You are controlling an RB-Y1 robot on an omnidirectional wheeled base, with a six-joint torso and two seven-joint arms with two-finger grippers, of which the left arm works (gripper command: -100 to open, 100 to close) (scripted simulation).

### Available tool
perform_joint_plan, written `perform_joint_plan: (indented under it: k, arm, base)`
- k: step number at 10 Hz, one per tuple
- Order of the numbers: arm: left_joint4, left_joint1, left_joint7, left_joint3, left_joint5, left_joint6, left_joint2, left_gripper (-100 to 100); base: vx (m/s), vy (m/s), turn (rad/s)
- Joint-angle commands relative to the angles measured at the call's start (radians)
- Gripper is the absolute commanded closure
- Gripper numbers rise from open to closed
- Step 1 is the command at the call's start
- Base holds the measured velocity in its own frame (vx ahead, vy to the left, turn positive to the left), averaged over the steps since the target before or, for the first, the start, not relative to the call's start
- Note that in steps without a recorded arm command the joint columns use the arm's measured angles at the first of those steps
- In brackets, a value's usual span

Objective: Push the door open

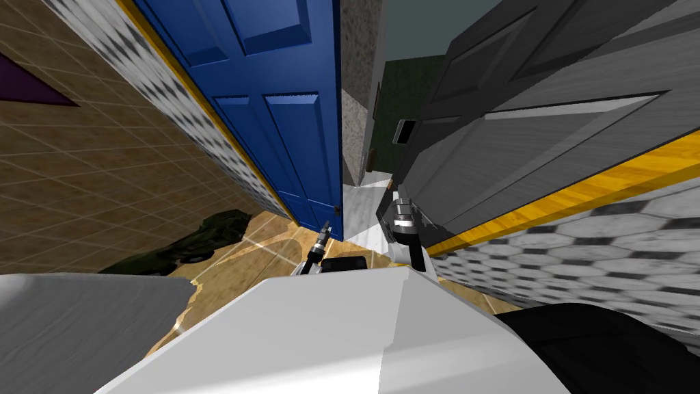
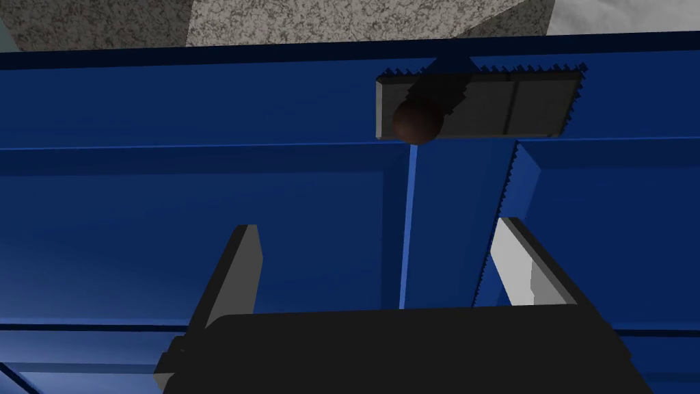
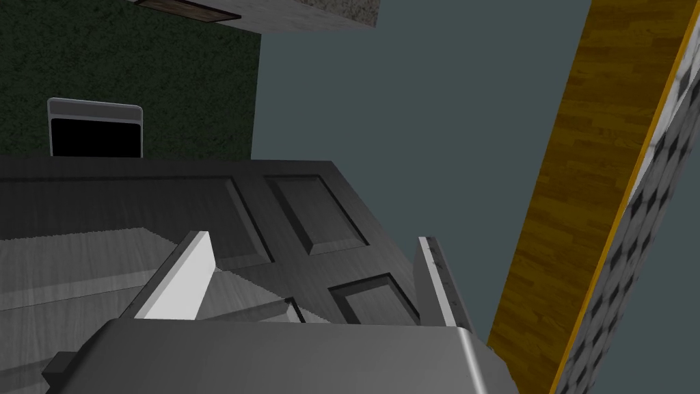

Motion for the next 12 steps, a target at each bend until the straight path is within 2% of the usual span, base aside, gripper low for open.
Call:
perform_joint_plan:
  k: [1, 4, 5, 12]
  arm:
    - [0.031, -0.011, 0.006, -0.009, 0.0, -0.004, 0.0, -100]
    - [0.101, -0.03, 0.015, -0.03, -0.001, -0.017, -0.002, -100]
    - [0.093, -0.025, 0.013, -0.025, -0.001, -0.023, -0.001, -100]
    - [0.139, -0.042, 0.007, -0.007, 0.006, -0.047, -0.01, -100]
  base:
    - [0.059, 0.102, -0.061]
    - [0.079, 0.092, -0.09]
    - [0.046, 0.048, -0.023]
    - [0.18, -0.055, -0.027]
